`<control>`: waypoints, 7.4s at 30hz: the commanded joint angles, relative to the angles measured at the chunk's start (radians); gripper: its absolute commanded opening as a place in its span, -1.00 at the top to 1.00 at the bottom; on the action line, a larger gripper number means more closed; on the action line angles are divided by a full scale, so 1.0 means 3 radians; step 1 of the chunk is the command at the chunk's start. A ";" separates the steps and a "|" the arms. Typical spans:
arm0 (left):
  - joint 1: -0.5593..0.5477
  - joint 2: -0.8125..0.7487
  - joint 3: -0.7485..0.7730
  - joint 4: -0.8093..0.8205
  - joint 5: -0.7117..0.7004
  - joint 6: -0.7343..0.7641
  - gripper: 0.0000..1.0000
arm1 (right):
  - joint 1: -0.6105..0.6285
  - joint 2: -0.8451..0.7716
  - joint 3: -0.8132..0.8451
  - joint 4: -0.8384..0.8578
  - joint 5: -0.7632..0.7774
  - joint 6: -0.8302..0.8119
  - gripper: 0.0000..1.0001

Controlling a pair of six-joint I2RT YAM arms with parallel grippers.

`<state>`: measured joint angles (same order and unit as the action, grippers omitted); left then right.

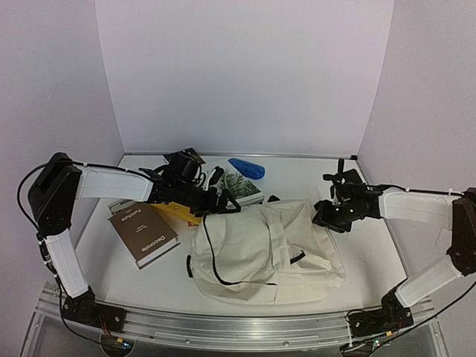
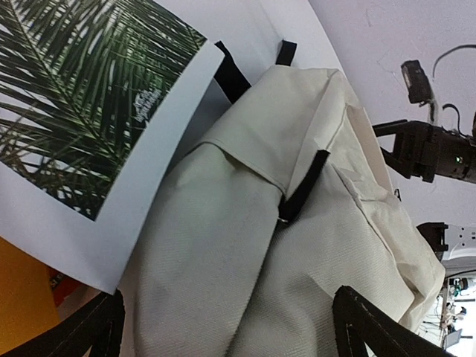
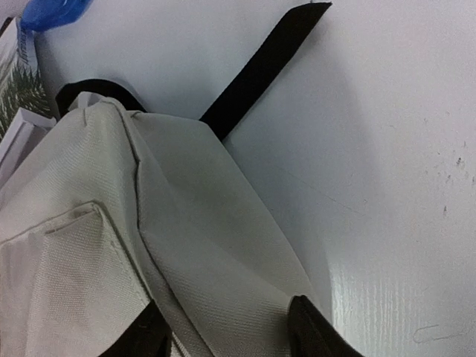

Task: Pack the student bag
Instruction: Adjust the student bag at the center of the board, then unzip the student bag at the center of the board.

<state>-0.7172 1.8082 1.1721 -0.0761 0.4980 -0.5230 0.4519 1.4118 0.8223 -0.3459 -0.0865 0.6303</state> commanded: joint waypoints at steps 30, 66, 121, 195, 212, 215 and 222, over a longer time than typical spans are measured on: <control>-0.0351 -0.0271 0.0044 0.0052 -0.0340 -0.0442 -0.97 | 0.0404 0.0549 0.1784 0.0008 -0.0153 -0.0817 -0.50; -0.0383 0.1183 0.1726 -0.0295 -0.0067 -0.0092 0.07 | 0.0615 0.0269 0.0772 0.0217 -0.0106 -0.0129 -0.12; -0.0442 0.0644 0.1231 0.0059 -0.0388 -0.0179 1.00 | 0.0611 0.0349 0.0908 0.0207 -0.0684 -0.0541 -0.46; -0.0447 -0.0566 -0.0171 0.0139 -0.1085 -0.0630 1.00 | 0.0609 0.0602 0.0980 0.0769 0.1166 0.0464 0.64; -0.0447 -0.0819 -0.0412 0.0545 -0.0686 -0.0504 0.91 | 0.0732 0.0072 0.0904 0.0823 0.0008 0.0676 -0.38; -0.0444 -0.0985 -0.0576 0.0492 -0.0877 -0.0623 0.52 | 0.0817 0.0115 0.0916 0.0828 -0.0097 0.0738 -0.40; -0.0240 -0.1406 -0.0816 0.0030 -0.1119 -0.0752 -0.33 | 0.1170 0.0134 0.0974 0.0936 -0.0166 0.0463 -0.35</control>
<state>-0.8388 1.4727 0.9471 0.0052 0.1978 -0.7198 0.7360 1.4399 1.0882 -0.1158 -0.1161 0.8399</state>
